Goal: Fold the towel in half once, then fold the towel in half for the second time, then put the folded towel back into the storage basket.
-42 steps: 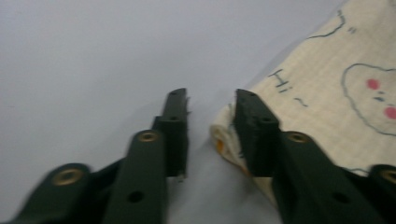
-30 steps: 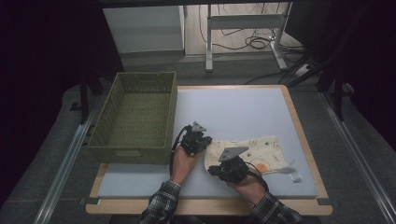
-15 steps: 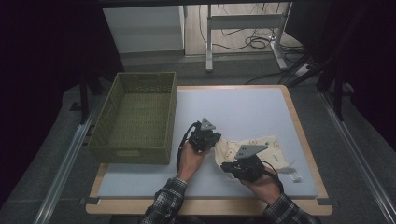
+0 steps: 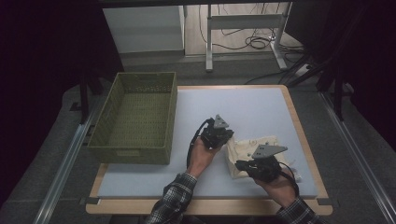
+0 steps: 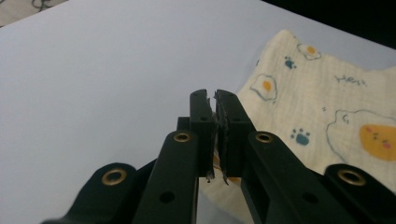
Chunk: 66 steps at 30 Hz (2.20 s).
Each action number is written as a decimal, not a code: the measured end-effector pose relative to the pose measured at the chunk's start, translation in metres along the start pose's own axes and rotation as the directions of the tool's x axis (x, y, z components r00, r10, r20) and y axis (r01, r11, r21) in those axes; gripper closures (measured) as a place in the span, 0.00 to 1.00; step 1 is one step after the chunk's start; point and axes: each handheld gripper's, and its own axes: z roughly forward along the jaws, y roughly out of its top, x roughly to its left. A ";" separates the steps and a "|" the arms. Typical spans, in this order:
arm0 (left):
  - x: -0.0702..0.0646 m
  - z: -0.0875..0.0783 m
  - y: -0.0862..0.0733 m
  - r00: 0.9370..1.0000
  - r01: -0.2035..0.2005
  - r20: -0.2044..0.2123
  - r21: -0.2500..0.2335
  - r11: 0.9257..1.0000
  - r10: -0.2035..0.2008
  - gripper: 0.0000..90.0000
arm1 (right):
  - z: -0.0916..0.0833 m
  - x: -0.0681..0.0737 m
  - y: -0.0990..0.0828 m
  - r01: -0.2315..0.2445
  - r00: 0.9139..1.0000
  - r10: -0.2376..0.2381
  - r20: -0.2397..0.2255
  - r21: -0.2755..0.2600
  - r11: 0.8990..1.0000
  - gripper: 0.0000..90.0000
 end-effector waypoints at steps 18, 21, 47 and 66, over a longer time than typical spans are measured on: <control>-0.020 0.032 0.028 0.997 -0.066 0.050 -0.014 0.998 0.066 0.96 | -0.037 -0.024 -0.022 -0.056 0.996 0.058 0.071 -0.029 0.998 0.94; -0.024 0.039 0.032 0.995 -0.074 0.063 -0.015 0.997 0.075 0.96 | -0.044 -0.030 -0.027 -0.072 0.994 0.075 0.084 -0.034 0.997 0.93; -0.057 0.098 0.057 0.990 -0.109 0.094 0.016 0.994 0.107 0.83 | -0.071 -0.063 -0.070 -0.174 0.968 0.173 0.183 -0.013 0.985 0.92; -0.033 0.057 0.034 0.996 -0.069 0.049 -0.006 0.998 0.069 0.42 | -0.106 -0.077 -0.074 -0.196 0.928 0.200 0.313 -0.046 0.980 0.74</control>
